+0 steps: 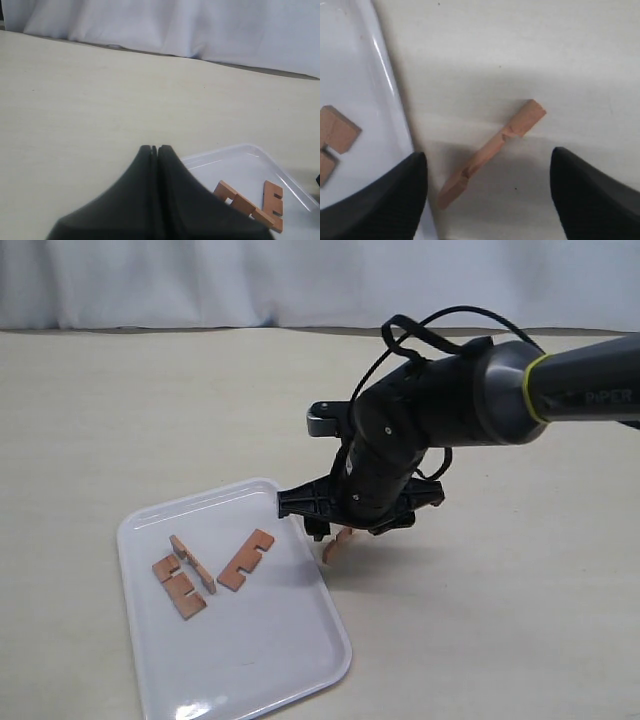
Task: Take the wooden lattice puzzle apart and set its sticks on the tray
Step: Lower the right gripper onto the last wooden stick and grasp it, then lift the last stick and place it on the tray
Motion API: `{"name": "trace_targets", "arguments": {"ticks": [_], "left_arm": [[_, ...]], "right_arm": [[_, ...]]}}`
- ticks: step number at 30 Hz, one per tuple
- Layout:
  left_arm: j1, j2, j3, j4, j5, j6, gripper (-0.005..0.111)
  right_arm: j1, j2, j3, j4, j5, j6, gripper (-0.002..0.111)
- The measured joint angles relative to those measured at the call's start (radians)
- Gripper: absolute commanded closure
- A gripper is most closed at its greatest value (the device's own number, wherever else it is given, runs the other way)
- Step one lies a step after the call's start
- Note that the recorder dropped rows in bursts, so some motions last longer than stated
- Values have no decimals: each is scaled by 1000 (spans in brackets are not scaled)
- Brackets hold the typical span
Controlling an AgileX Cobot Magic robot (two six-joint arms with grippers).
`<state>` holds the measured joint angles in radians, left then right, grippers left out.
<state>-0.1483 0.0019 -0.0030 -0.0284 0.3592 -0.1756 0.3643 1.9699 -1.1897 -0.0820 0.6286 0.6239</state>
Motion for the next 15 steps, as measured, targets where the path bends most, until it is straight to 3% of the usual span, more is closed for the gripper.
{"name": "trace_targets", "arguments": {"ticks": [6,10,11,12,15], "left_arm": [[0,0,0,0,0,0,107],[0,0,0,0,0,0,107],[0,0,0,0,0,0,107],[0,0,0,0,0,0,107],[0,0,0,0,0,0,107]], "right_arm": [[6,50,0,-2,-10,67,46],[11,58,0,-12,-33,84,77],[11,58,0,-12,-37,87,97],[11,61,0,-14,-46,93,104],[11,63,0,-20,-68,93,104]]}}
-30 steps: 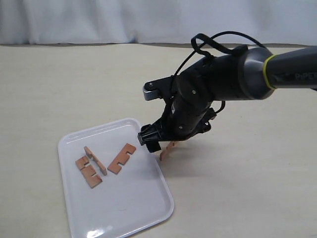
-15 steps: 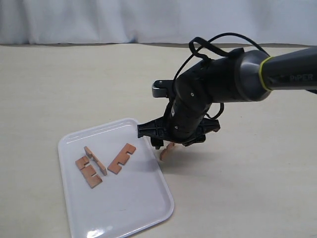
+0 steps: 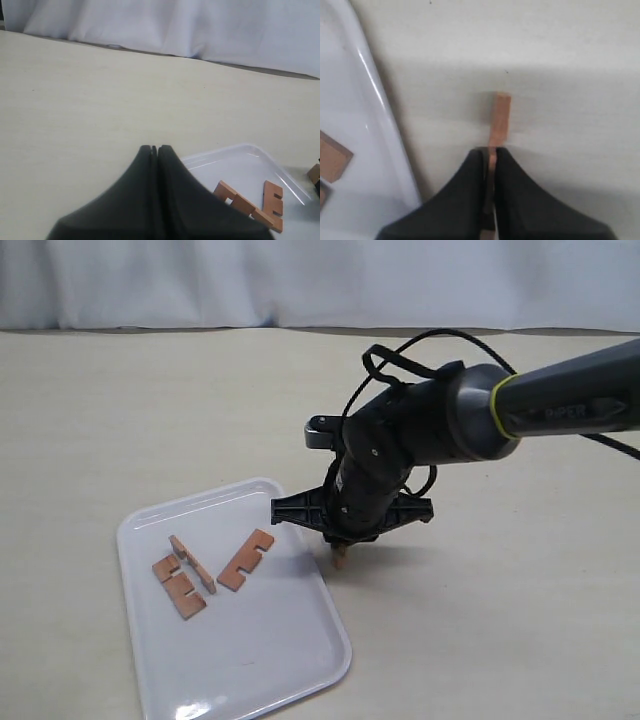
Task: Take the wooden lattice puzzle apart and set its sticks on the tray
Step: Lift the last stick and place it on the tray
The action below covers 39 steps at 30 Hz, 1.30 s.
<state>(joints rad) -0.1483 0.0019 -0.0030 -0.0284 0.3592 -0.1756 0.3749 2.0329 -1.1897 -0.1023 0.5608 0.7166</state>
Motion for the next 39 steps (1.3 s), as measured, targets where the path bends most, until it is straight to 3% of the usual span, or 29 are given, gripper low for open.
{"name": "trace_targets", "arguments": {"ticks": [3,9,16,21,25,29,32,36,39], "left_arm": [[0,0,0,0,0,0,107],[0,0,0,0,0,0,107],[0,0,0,0,0,0,107],[0,0,0,0,0,-2,107],[0,0,0,0,0,-2,107],[0,0,0,0,0,-2,107],[0,0,0,0,0,-2,107],[0,0,0,0,0,-2,107],[0,0,0,0,0,-2,107]], "right_arm": [[0,-53,-5,-40,0,-4,104],[57,-209,-32,-66,-4,-213,104],[224,-162,-32,-66,-105,-271,104],[246,-88,-32,-66,-138,-278,103],[246,-50,-32,-66,-144,-278,88],[246,-34,-32,-66,-171,-276,56],[246,-34,-32,-66,-180,-276,38],[246,-66,-66,-66,-98,-297,38],[246,-127,-90,-66,7,-343,50]]}}
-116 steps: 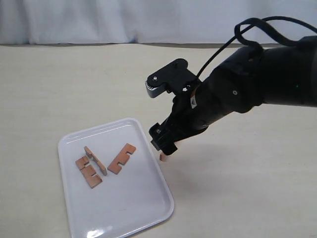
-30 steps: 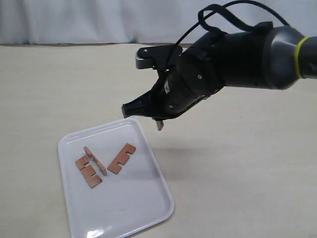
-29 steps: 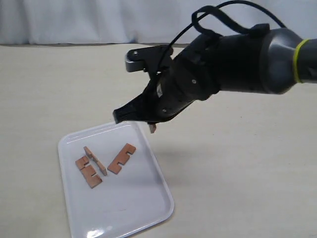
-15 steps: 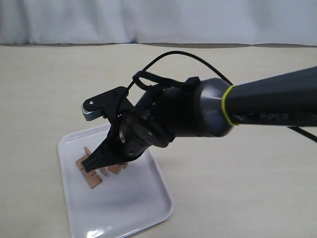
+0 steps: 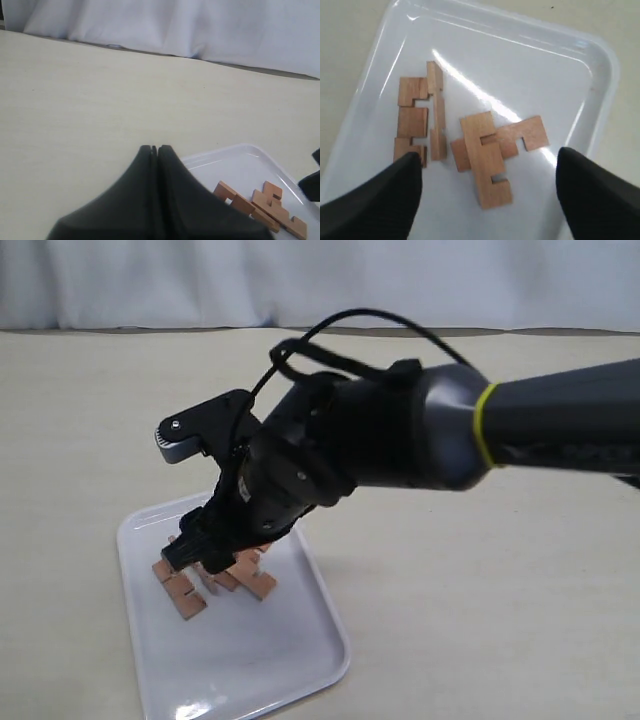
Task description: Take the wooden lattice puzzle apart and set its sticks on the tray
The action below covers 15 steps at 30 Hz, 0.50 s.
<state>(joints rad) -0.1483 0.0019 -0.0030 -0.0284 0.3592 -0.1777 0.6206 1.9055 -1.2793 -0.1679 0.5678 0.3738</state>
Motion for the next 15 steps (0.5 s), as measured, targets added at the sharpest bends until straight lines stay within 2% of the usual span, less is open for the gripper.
{"name": "trace_targets", "arguments": {"ticks": [1,2,4,7,11,15], "left_arm": [[0,0,0,0,0,0,107],[0,0,0,0,0,0,107],[0,0,0,0,0,0,107],[0,0,0,0,0,0,107],[0,0,0,0,0,0,107],[0,0,0,0,0,0,107]], "right_arm": [[0,-22,-4,0,41,-22,57],[0,-38,-6,0,87,-39,70],[0,-69,-9,-2,194,-88,101],[-2,-79,8,-42,345,-153,104],[-52,-82,75,-61,434,-194,104],[-194,-128,145,-20,439,-233,104]]}}
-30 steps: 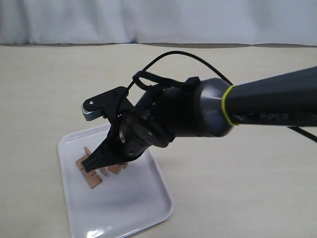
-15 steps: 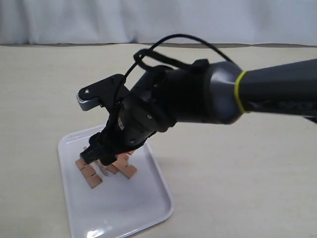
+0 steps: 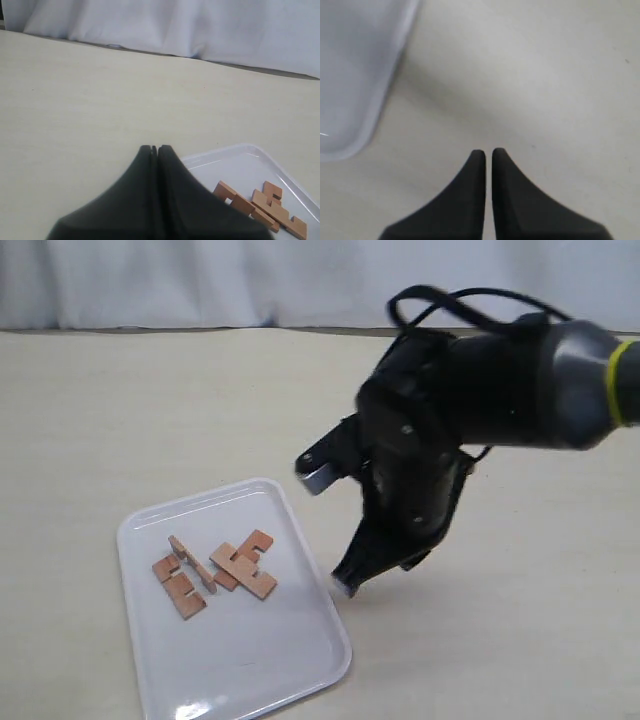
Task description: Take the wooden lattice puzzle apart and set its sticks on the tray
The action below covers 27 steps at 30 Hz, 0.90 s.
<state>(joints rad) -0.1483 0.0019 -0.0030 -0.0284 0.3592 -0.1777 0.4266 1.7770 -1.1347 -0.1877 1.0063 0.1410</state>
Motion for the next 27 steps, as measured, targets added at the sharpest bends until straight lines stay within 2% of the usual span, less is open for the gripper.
{"name": "trace_targets", "arguments": {"ticks": [9,14,18,27], "left_arm": [[0,0,0,0,0,0,107],[0,0,0,0,0,0,107],[0,0,0,0,0,0,107],[0,0,0,0,0,0,107]], "right_arm": [[-448,-313,161,59,-122,-28,104],[-638,-482,220,64,-220,-16,104],[-679,-607,298,64,-346,14,104],[-679,-843,500,89,-585,24,104]]}}
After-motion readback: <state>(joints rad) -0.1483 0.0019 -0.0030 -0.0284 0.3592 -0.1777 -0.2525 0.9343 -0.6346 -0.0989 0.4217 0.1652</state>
